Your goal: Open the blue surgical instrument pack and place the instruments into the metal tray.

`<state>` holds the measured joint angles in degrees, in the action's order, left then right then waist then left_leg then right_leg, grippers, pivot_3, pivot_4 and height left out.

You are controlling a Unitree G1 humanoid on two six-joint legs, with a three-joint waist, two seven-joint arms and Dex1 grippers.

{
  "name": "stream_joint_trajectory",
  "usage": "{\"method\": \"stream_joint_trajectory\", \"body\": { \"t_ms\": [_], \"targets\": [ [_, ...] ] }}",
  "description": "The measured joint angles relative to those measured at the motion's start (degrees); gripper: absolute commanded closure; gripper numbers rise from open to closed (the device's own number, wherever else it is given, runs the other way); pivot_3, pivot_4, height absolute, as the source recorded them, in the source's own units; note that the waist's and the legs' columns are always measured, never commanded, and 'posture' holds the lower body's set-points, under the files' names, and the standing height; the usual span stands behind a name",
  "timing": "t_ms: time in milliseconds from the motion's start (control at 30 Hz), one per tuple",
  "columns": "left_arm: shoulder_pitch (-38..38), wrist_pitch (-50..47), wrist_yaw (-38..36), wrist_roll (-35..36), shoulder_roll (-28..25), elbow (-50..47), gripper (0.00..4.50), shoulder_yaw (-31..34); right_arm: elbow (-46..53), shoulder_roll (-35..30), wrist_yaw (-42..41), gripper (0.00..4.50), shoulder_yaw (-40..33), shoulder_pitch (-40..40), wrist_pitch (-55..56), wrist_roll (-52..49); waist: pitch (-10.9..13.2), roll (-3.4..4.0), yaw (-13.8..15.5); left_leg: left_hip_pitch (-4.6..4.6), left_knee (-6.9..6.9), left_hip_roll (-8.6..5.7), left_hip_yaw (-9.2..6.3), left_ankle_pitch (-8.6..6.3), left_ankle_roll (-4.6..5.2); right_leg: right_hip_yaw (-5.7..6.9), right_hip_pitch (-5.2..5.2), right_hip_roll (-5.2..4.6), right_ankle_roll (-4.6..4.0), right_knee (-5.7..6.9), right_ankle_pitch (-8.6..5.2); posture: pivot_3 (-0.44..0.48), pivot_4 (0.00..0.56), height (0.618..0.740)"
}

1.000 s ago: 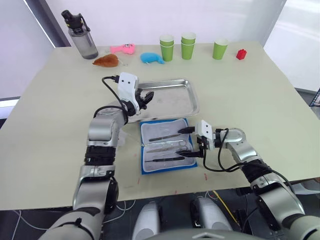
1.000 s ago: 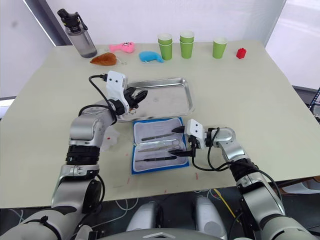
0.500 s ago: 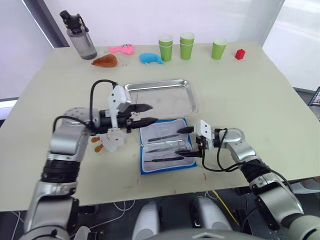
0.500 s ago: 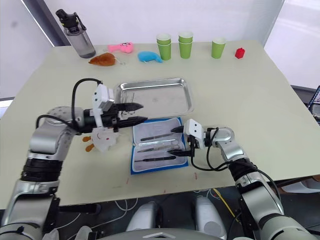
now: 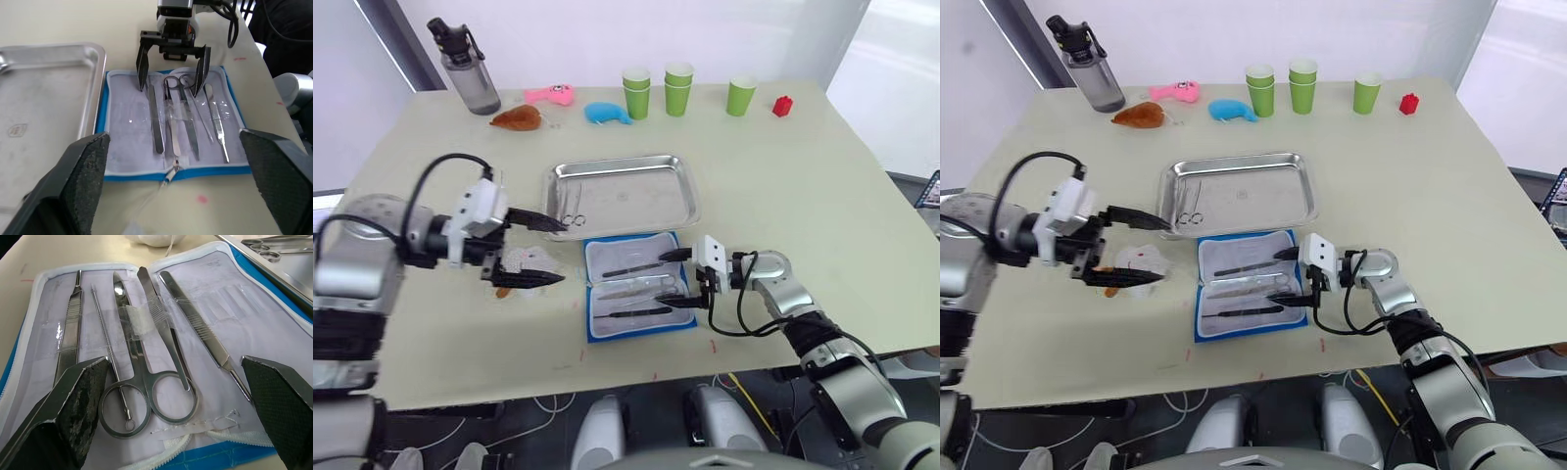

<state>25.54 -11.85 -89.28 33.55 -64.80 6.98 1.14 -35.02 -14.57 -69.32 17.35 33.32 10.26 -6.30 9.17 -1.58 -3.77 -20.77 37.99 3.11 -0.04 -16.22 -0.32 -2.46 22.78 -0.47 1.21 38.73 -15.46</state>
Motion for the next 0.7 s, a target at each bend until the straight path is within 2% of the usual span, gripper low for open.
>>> {"method": "stream_joint_trajectory", "body": {
  "t_ms": [167,400,700],
  "targets": [
    [-1.07,1.6,-0.07,4.94,-2.95,-0.06,0.09,-2.42,-0.92,0.09,-0.24,0.0,-0.01,0.68,0.32,0.0,0.04,0.06,0.03,0.04,0.01,0.0,0.12,0.0,0.0,-0.06,0.0,-0.01,0.15,0.02,-0.11,0.0,0.15,0.734],
    [-1.05,3.28,-0.13,5.81,-2.99,-0.27,0.09,-4.3,-1.32,0.15,-0.44,0.0,-0.01,0.88,0.51,-0.01,0.06,0.02,0.12,0.04,0.01,-0.01,0.15,0.0,0.0,-0.07,0.01,0.07,0.15,0.03,-0.11,0.0,0.15,0.734],
    [0.83,5.5,2.23,-4.84,8.11,0.51,0.09,-6.42,-1.4,0.2,-0.43,0.0,-0.07,0.75,0.5,-0.02,0.03,-0.05,0.53,0.06,0.05,0.04,0.31,0.0,0.0,-0.18,0.04,0.33,0.01,0.04,-0.01,0.0,0.15,0.734]
  ]
}}
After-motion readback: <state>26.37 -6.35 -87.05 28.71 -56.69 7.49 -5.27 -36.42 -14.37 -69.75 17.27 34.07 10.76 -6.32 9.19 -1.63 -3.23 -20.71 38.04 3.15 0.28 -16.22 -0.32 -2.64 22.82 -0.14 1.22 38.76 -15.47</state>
